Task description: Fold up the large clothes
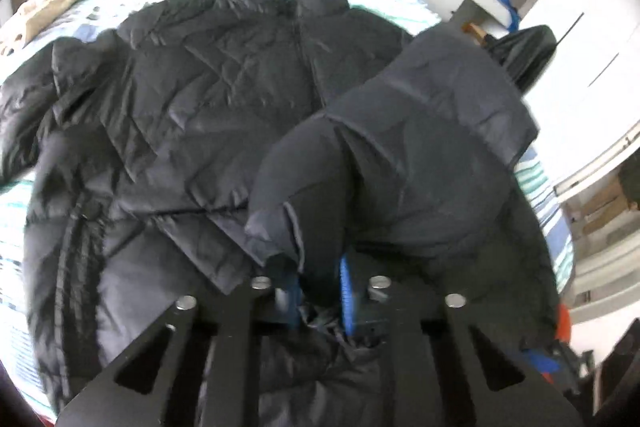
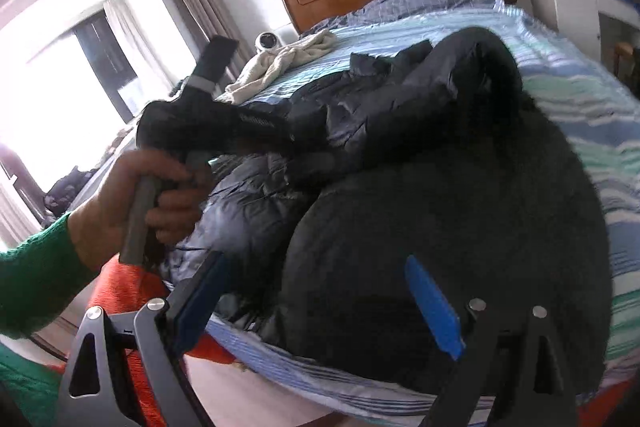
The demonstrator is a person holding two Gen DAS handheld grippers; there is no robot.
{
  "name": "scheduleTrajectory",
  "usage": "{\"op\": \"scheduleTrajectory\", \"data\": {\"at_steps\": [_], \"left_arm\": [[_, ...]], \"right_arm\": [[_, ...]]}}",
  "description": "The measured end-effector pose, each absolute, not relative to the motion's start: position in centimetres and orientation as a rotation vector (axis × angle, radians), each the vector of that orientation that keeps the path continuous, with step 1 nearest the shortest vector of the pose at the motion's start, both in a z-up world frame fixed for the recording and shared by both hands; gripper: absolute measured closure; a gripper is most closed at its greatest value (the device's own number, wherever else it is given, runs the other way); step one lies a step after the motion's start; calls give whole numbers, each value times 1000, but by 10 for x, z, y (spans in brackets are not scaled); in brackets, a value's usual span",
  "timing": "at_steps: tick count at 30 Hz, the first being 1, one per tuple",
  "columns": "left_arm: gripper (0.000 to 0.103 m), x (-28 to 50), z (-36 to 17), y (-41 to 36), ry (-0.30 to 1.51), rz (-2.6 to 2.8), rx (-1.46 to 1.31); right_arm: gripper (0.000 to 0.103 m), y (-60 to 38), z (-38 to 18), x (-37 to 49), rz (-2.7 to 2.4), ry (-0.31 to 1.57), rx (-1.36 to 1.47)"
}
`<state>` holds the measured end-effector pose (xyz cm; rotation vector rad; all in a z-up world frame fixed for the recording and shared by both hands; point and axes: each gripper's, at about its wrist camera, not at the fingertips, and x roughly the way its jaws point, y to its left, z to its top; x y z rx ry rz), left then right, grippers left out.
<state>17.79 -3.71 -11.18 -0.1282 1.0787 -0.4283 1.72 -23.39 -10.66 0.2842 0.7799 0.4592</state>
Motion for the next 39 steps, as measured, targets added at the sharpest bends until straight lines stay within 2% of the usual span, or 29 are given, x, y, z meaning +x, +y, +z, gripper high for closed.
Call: {"op": "scheduleTrajectory", "data": {"at_steps": [7,13,18,23,24,25,26,27,28,33,36,39], "left_arm": [[94,189,-86,-20,1005,-414,-74],[94,239,-72,7,905,-323,-53],[94,285,-104,39,922,-165,-36],[93,301,-125,66,920,-115,-83],[93,301,-128,68,918,-111,-91],[93,303,-132,69,918,-109,-102],[93,303,-136,71,920,-112,-109],[93,303,-138,70,919,-113,-108],[92,301,-141,69,916,-114,-101],[89,298,-161,73,923,-124,-128],[85,298,-172,77,926,-132,-161],[85,299,-177,75,923,-133,-152]], "right_arm": [[11,-229,-105,16,455,764,251],[11,-252,-94,18,409,721,294],[11,-295,-88,50,282,745,307],[12,-349,-66,119,126,787,301],[16,-358,-62,143,115,801,297],[32,-361,-60,159,109,810,288],[43,-365,-59,186,97,824,269],[59,-365,-59,202,88,830,258],[64,-367,-63,225,83,849,255],[64,-371,-122,306,101,923,348],[67,-363,-189,327,94,1116,349],[67,-365,-190,330,92,1138,362]]}}
